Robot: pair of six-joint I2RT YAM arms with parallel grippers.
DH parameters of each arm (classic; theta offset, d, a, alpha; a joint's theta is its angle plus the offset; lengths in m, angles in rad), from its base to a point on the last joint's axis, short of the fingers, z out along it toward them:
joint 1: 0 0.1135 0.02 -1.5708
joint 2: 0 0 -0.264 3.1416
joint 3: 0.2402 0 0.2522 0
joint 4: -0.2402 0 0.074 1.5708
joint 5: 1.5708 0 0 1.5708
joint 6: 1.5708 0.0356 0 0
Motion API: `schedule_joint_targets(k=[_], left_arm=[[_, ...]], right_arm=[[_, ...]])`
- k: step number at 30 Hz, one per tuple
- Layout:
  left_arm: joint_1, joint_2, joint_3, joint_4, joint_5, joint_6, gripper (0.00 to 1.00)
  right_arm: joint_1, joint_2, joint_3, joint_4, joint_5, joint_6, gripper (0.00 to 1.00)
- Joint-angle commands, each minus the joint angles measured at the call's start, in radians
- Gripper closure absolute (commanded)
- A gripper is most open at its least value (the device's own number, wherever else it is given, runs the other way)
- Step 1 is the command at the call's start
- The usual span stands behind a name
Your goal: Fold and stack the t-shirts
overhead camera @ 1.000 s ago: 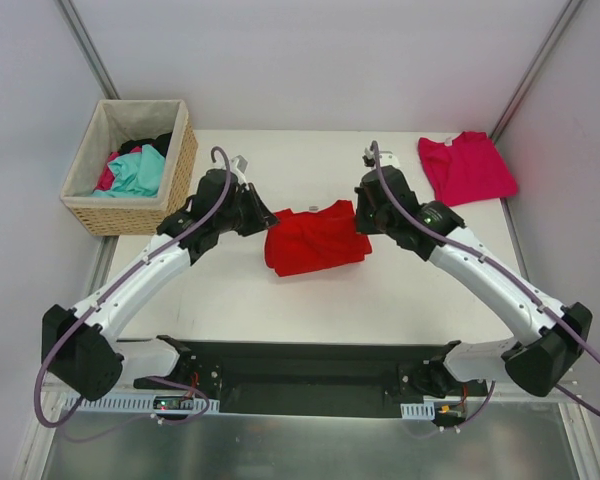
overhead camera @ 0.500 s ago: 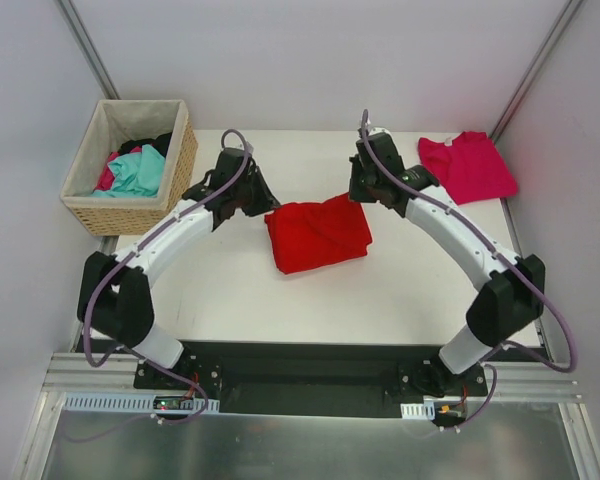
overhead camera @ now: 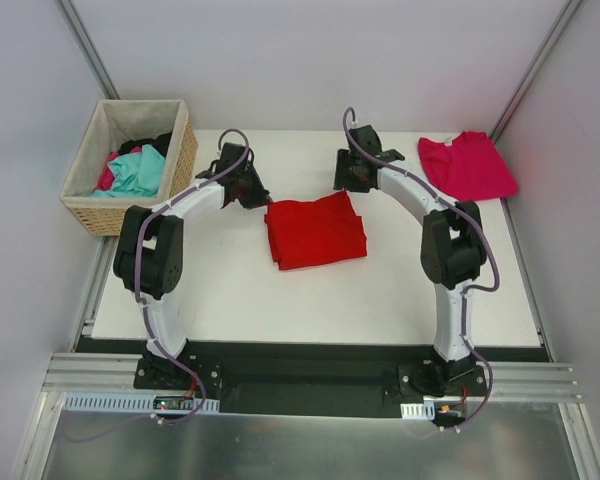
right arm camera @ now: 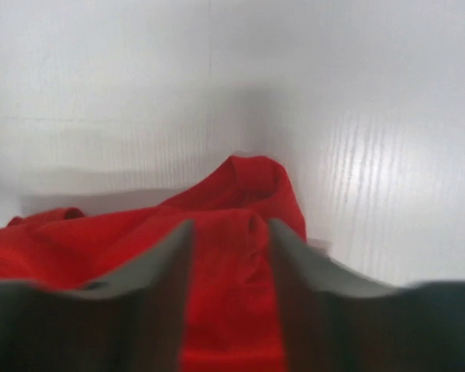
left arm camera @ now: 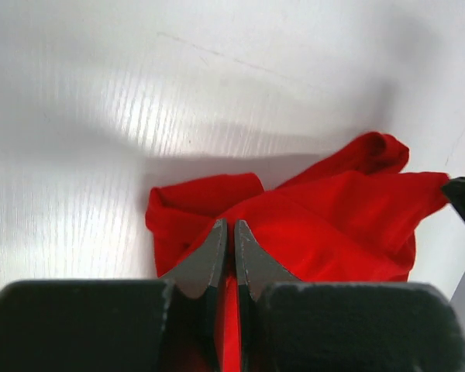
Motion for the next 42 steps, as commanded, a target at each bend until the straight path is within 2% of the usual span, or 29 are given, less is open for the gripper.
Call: schedule_joint_targets(k=[1,2,5,7,9,10,12,13,14,18,22,26,32,42], left_arm=[[0.009,0.048,0.082,0.031,0.041,0.001,1.0],[0.009,0.051,0.089,0.032,0.047,0.001,1.0],[0.004,0.023,0.107,0.034,0.057,0.01,0.93],[-0.001,-0.044,0.11,0.034,0.046,0.027,0.8],[-0.008,-0.131,0.109,0.034,0.031,0.038,0.62],[-0.013,-0.164,0.104,0.034,0.026,0.041,0.44],[-0.027,-0.249,0.089,0.034,0.021,0.041,0.3],[-0.033,-0.277,0.083,0.028,0.017,0.039,0.19],[-0.039,-0.326,0.073,0.026,0.012,0.036,0.16],[-0.09,-0.382,0.029,0.025,0.032,-0.01,0.14],[-0.151,-0.334,-0.008,0.038,0.057,-0.053,0.16],[-0.166,-0.281,-0.068,0.107,0.08,-0.093,0.17],[-0.169,-0.196,-0.126,0.202,0.127,-0.139,0.2],[-0.176,-0.115,-0.141,0.226,0.163,-0.145,0.21]], right_arm=[[-0.006,0.043,0.069,0.051,-0.016,-0.038,0.24],[-0.008,0.038,0.069,0.054,-0.003,-0.045,0.17],[-0.008,-0.049,0.014,0.107,0.043,-0.071,0.09],[-0.005,-0.127,-0.017,0.115,0.042,-0.081,0.09],[0.007,-0.178,-0.033,0.101,0.048,-0.088,0.09],[0.021,-0.228,-0.038,0.095,0.048,-0.09,0.09],[0.04,-0.27,-0.047,0.074,0.063,-0.098,0.09],[0.062,-0.29,-0.056,0.057,0.071,-0.098,0.09],[0.07,-0.317,-0.063,0.049,0.067,-0.095,0.08],[0.103,-0.35,-0.127,0.049,0.069,-0.061,0.09],[0.101,-0.298,-0.147,0.049,0.062,-0.052,0.09],[0.081,-0.232,-0.135,0.055,0.027,-0.053,0.1],[0.044,-0.114,-0.055,0.052,-0.022,-0.062,0.11],[0.021,-0.006,0.036,0.029,-0.036,-0.073,0.11]])
